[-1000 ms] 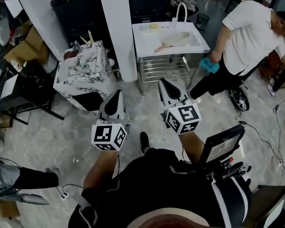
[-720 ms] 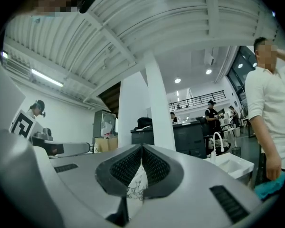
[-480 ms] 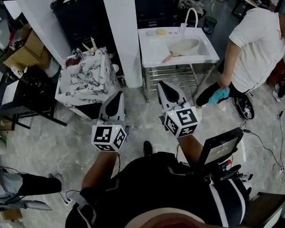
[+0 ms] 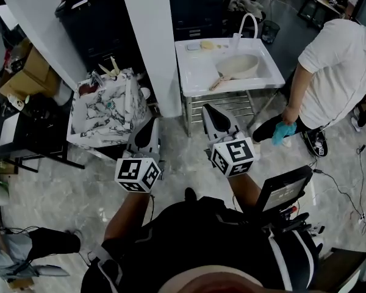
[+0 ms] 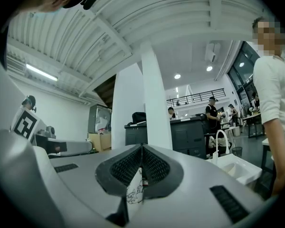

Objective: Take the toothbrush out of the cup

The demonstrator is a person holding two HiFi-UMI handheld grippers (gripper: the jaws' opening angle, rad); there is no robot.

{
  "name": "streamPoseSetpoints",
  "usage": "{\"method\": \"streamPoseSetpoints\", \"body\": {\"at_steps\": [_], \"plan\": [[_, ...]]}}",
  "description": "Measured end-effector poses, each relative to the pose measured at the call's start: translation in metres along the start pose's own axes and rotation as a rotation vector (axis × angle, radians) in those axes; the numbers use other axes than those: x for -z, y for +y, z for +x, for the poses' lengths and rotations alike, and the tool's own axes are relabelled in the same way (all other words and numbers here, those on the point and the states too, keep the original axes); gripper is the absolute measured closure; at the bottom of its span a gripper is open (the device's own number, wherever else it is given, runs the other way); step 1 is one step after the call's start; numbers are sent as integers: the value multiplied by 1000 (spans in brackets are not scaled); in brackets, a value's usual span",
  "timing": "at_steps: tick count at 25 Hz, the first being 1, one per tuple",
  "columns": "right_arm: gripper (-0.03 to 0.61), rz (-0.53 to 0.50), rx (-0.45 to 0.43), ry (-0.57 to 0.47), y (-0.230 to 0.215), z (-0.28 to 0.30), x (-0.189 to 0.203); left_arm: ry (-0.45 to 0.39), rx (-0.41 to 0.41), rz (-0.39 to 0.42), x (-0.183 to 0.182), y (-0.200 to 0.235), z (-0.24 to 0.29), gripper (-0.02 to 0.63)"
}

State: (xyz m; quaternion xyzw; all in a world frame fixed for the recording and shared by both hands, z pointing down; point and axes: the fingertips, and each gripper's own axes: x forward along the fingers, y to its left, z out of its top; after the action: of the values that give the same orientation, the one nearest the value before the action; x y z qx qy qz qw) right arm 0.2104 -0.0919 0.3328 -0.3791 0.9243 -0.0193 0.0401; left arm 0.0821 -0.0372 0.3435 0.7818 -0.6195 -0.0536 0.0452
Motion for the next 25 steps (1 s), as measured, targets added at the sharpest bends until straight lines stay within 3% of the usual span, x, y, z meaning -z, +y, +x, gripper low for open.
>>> {"method": "streamPoseSetpoints", "body": {"at_steps": [12,18,25], "plan": [[555,40,-14,-17,-32,48,11,34,-14,26,3,29,47,614],[555,36,-37,-9,-23,62,13,9,7,22,-2,39,54,614],[555,5,-33,-21,2,96,6,4,6,29,-12,81,52,614]]}}
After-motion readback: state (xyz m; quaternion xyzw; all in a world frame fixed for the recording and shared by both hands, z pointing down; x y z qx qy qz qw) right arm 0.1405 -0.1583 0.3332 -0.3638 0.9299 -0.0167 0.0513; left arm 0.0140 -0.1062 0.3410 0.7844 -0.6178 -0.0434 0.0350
